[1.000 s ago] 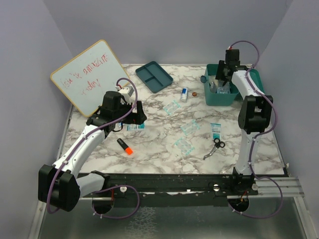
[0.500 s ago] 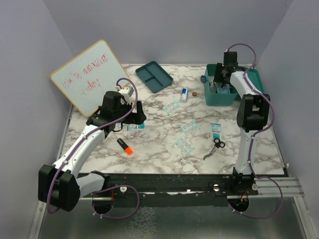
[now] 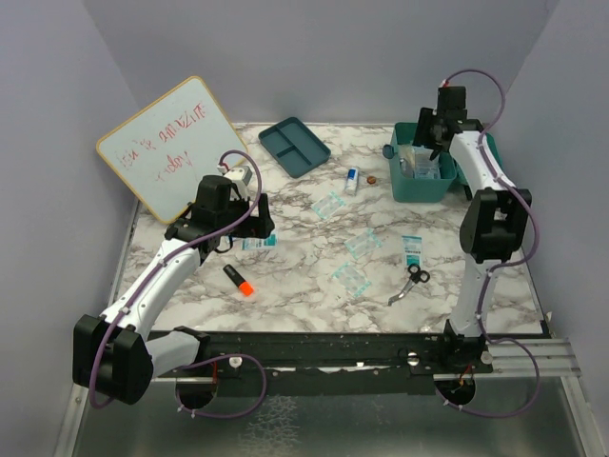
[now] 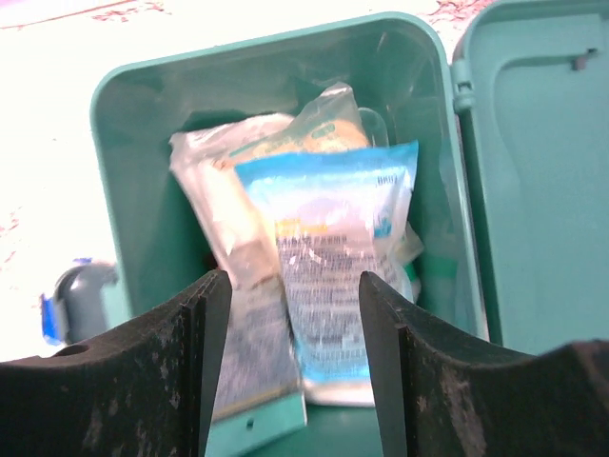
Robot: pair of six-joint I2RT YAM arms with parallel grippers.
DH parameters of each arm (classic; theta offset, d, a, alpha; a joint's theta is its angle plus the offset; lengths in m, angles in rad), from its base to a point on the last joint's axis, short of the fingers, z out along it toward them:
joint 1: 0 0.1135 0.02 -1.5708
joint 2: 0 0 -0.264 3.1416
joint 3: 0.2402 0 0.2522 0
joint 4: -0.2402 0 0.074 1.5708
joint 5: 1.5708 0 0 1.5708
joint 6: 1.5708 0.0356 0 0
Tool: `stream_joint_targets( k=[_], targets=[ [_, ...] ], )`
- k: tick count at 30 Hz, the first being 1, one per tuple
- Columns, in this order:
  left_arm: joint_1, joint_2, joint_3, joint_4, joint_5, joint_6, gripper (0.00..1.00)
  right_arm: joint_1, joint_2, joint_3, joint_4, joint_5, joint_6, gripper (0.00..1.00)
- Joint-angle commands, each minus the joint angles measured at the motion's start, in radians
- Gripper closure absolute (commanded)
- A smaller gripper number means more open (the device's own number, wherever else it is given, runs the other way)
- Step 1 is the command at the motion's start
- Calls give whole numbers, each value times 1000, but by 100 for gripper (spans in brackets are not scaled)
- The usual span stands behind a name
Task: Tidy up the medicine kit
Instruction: Place the medical item at the medicine box, then pick up the scissors from the center of the board.
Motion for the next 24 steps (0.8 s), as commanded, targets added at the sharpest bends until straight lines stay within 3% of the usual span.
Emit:
stream_joint_targets(
  k=[1,11,24],
  targets=[
    [-3,-29,-2,-20,-85,-18,1,-4,-170,-91,-17,-72,43,38],
    [-3,-46,-11,-15,-107,-53,1,23,-521,-473,50,-244,173,42],
    [-3,-62,-18,-3,-95,-53,1,56,-877,-927,-16,-220,353,44]
  ],
)
